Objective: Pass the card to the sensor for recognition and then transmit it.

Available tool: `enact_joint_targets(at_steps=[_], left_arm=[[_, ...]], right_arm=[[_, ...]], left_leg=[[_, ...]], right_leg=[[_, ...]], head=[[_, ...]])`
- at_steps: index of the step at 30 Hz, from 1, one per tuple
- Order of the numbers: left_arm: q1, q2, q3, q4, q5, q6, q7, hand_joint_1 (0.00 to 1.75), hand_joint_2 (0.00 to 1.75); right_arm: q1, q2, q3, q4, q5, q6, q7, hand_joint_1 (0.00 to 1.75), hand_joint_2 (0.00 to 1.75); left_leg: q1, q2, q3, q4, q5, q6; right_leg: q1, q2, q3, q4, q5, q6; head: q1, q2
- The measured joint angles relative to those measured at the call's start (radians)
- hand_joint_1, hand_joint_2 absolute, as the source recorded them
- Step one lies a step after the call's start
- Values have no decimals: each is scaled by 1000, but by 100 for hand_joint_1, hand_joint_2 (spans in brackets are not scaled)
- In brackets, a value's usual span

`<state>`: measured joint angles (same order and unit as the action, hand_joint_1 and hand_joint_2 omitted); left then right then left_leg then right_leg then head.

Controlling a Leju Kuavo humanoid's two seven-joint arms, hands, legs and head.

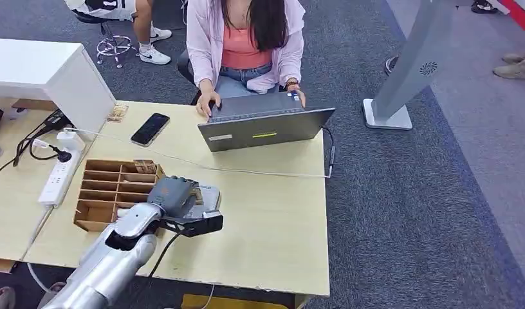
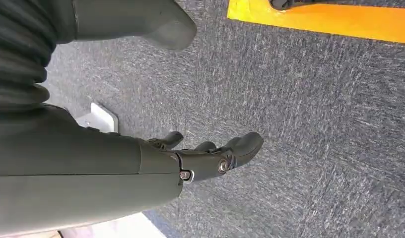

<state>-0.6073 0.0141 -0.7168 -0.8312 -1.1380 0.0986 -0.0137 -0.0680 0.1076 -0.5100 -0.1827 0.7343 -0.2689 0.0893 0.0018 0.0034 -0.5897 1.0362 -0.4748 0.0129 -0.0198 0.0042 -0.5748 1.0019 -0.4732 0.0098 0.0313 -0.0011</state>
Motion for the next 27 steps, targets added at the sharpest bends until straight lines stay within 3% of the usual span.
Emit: enact_joint_targets(at_steps=[2, 5, 11, 15, 20, 27], left_arm=[[3, -1, 0, -28, -24, 75, 32, 175, 175], [-1, 3, 8, -112, -91, 136, 66, 175, 175], [-46, 27, 84, -257, -148, 209, 59, 175, 175], [-97, 44, 153, -283, -164, 261, 28, 175, 175], [-143, 55, 214, -287, -169, 268, 16, 175, 175], [-145, 57, 232, -287, -171, 274, 11, 175, 175]], right_arm=[[0, 0, -3, 0, 8, 1, -1, 0, 175], [0, 0, -6, 0, 22, 1, -4, 0, 175], [0, 2, -6, 0, 47, 5, -8, 0, 175], [0, 3, -6, 0, 60, 7, -8, 0, 175], [0, 5, -6, 0, 66, 10, -8, 0, 175], [-1, 6, -6, 0, 68, 11, -9, 0, 175]], left_leg=[[0, 0, 0, 0, 0, 0], [0, 0, -1, 0, 0, 0], [0, 0, -1, 0, 0, 0], [1, 0, -1, 0, 0, -1], [1, 0, -1, 0, 1, -1], [0, 0, -1, 0, 0, -1]], right_leg=[[0, 0, 0, 0, 0, 0], [0, 0, 0, 0, 0, 0], [0, 0, -1, 0, 0, 0], [1, 0, -1, 0, 0, 0], [0, 0, 0, 1, 0, 0], [0, 0, -1, 1, 0, 0]], head=[[0, 0], [0, 0], [0, 0], [0, 0], [0, 0], [0, 0]])
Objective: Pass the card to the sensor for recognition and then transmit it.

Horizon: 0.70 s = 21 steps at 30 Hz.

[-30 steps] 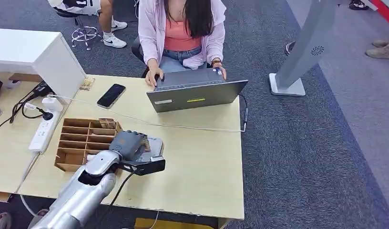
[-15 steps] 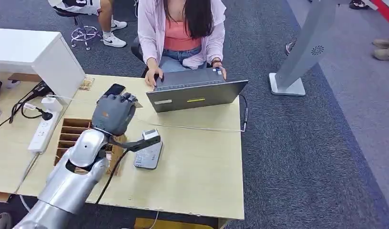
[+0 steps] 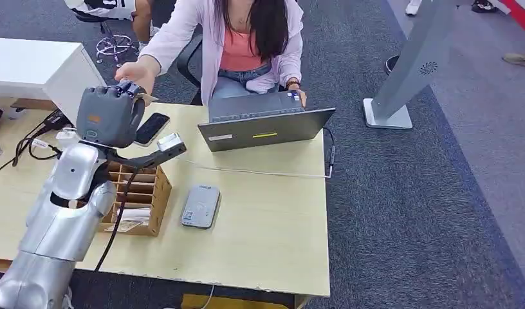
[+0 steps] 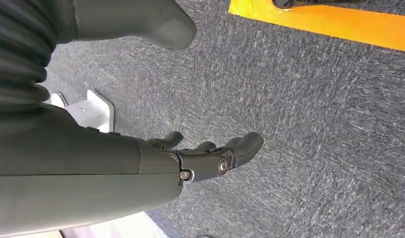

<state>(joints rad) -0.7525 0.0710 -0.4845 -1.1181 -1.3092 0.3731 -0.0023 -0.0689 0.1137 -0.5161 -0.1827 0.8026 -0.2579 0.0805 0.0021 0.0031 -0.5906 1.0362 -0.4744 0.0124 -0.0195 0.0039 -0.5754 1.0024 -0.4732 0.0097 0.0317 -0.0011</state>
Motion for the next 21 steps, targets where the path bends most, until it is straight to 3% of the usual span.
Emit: enact_joint_targets(at_steps=[5, 8, 15, 21], left_arm=[[-9, 3, 12, 0, -4, 8, 2, 175, 175], [-61, 7, 37, 24, -3, 19, 0, 175, 175], [-256, 23, 95, 237, -13, 44, -20, 175, 175], [-321, 35, 126, 353, -10, 48, -21, 175, 175]], right_arm=[[-1, 2, 0, 0, 7, 1, 0, 0, 175], [-3, 2, 0, 0, 28, 8, 7, 0, 175], [-18, 3, 1, 0, 63, 22, 20, 0, 175], [-19, 5, 1, 0, 66, 23, 23, 0, 175]], left_leg=[[0, 0, 0, 0, 0, 0], [1, 0, 0, 0, 0, 0], [1, 0, 0, 0, 2, -1], [1, 0, 0, 0, 2, -1]], right_leg=[[0, 0, 0, 0, 0, 0], [0, 0, 0, 0, 0, 0], [1, 0, 0, 1, 1, 0], [0, 0, 0, 1, 1, 0]], head=[[0, 0], [0, 0], [-1, 0], [-1, 0]])
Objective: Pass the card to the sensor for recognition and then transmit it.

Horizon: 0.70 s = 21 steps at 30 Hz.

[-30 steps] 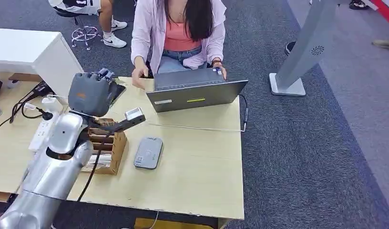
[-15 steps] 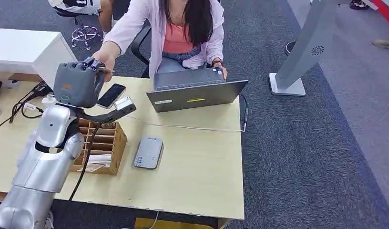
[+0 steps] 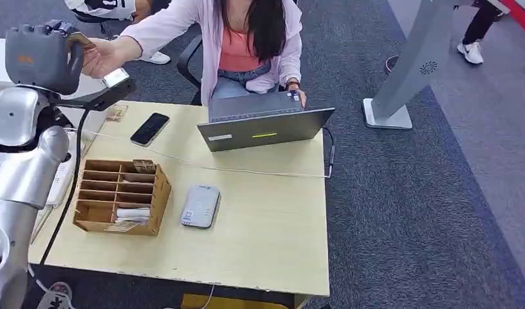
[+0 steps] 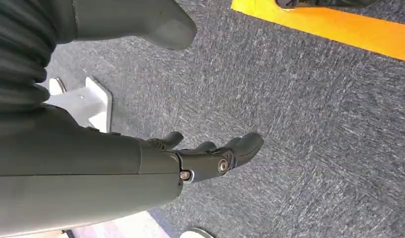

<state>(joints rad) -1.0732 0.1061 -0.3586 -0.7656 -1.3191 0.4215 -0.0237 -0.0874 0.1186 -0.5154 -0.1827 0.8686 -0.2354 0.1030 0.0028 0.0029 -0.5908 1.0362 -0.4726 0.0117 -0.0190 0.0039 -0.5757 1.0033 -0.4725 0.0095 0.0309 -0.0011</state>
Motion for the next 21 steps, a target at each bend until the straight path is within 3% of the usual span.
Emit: enact_joint_targets(at_steps=[3, 4, 17, 21], left_arm=[[-13, 5, 6, 30, 0, 0, 0, 175, 175], [-15, 6, 6, 37, 0, 1, 0, 0, 175], [-1, 3, 18, 71, 19, 52, -33, 0, 175], [60, -2, 19, 15, 33, 51, -50, 0, 175]], right_arm=[[0, 0, 0, 0, 0, 0, 0, 0, 175], [0, 0, 0, 0, 0, 0, 0, 0, 175], [0, 4, 0, 0, 3, -1, -2, 0, 175], [2, 4, -3, 0, 0, -4, -5, 0, 175]], left_leg=[[0, 0, 0, 0, 0, 0], [0, 0, 0, 0, 0, 0], [0, 0, 0, 0, 0, 0], [0, 0, 0, 0, 0, 0]], right_leg=[[0, 0, 0, 0, 0, 0], [0, 0, 0, 0, 0, 0], [0, 0, 0, 0, 0, 0], [0, 0, 0, 0, 0, 0]], head=[[0, 0], [0, 0], [0, 0], [0, 0]])
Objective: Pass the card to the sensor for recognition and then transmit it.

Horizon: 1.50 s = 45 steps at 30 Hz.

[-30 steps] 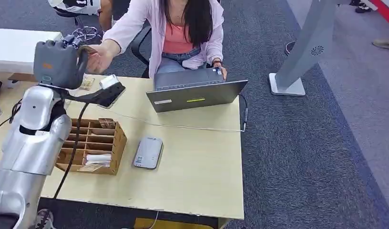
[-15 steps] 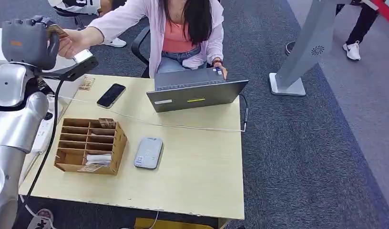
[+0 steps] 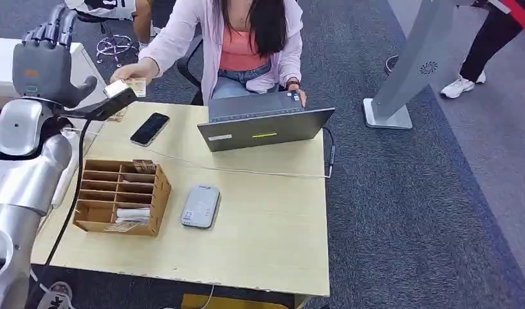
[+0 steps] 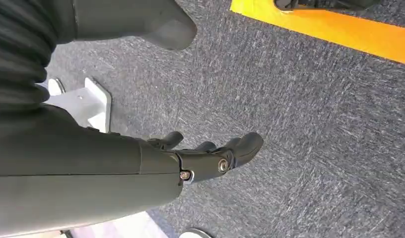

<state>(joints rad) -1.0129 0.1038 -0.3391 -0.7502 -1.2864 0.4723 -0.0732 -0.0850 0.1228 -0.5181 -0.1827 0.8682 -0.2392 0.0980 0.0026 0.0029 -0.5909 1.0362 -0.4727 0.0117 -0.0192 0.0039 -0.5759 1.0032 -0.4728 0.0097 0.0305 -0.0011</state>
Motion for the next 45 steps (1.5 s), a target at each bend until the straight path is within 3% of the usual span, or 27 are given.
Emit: enact_joint_targets(at_steps=[11, 16, 24, 29, 45], left_arm=[[152, -7, 0, -210, 24, -31, -2, 0, 175], [306, 5, 0, -396, 37, -88, -2, 0, 175], [546, 54, -9, -615, 59, -100, -3, 0, 175], [669, 79, -9, -697, 55, -103, -3, 0, 175], [932, 118, -9, -812, 24, -162, 2, 0, 175]], right_arm=[[5, 0, -24, 0, -8, -1, -3, 0, 175], [5, 0, -52, 0, -26, -16, -14, 0, 175], [8, 0, -97, 0, -45, -18, -23, 0, 175], [11, 0, -118, 0, -52, -20, -27, 0, 175], [14, 0, -166, -2, -69, -32, -26, 0, 175]], left_leg=[[0, 0, 0, 0, 0, 0], [0, 0, 0, -1, -1, 0], [0, 1, -1, -1, -2, 0], [0, 1, -2, -1, -2, 0], [0, 2, -2, -1, -3, 1]], right_leg=[[0, 0, 0, 0, 0, 0], [0, 1, -1, 0, 0, 0], [0, 1, -2, 0, -1, 0], [0, 1, -3, 0, -1, 0], [0, 1, -3, -1, -2, -1]], head=[[0, 0], [0, 0], [0, 0], [1, 0], [0, 0]])
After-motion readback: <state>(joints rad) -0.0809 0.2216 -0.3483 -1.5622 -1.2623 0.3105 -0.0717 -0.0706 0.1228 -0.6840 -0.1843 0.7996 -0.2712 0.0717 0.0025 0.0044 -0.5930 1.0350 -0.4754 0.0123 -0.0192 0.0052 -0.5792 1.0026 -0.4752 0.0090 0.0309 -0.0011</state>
